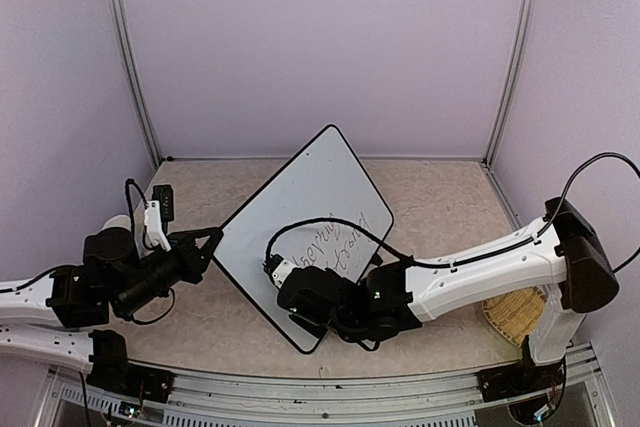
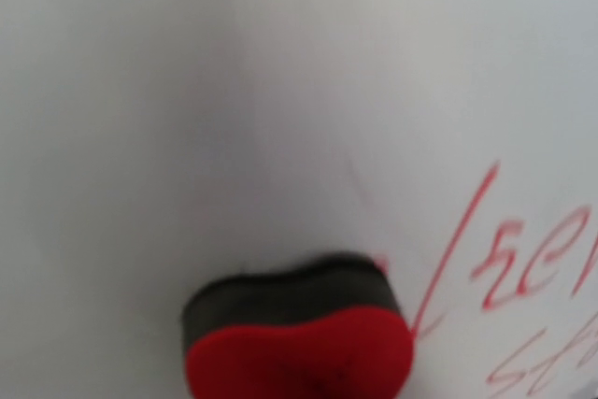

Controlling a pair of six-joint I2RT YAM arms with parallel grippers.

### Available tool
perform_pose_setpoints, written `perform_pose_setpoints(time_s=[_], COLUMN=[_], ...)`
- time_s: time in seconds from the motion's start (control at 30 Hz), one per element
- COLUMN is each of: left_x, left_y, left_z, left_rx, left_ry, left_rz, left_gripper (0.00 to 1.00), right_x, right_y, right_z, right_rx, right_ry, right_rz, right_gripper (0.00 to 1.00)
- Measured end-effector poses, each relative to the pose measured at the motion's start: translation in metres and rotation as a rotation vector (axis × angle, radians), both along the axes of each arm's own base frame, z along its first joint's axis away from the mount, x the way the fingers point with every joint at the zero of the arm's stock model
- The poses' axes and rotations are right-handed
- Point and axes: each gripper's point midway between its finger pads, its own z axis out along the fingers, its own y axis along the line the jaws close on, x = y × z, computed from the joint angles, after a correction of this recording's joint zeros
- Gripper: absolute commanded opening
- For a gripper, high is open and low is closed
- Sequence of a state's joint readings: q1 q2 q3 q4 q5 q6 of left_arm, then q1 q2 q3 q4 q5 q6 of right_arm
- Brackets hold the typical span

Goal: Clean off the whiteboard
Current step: Erase the whiteboard at the center of the board.

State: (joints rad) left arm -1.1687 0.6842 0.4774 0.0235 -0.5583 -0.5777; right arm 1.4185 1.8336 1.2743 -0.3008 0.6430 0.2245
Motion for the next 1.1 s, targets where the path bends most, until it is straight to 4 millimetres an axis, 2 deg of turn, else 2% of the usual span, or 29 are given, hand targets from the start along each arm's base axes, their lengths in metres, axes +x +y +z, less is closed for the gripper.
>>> perform_pose_setpoints(time_s=[0.6,0.93,1.1], left_x=[0.0,0.0,0.0], left_y=[0.0,-0.002,-0.002], left_z=[0.001,0.002,0.001], left_rx=[-0.006,-0.011,-0.011], left_ry=[-0.001,-0.003,-0.002], left_rz=[-0.003,-0.004,-0.004], left_gripper=[0.0,0.0,0.0], right_x=[-0.009,-0.003,0.008], right_y=[-0.037,-0.037,-0.028], right_z=[-0.041,-0.037,-0.02], right_rx=[-0.069,-0.074,-0.056], right_ry=[0.071,0.062,0.04], right_rz=[-0.046,-0.045,-0.041], right_gripper=[0.2,0.2,0.2])
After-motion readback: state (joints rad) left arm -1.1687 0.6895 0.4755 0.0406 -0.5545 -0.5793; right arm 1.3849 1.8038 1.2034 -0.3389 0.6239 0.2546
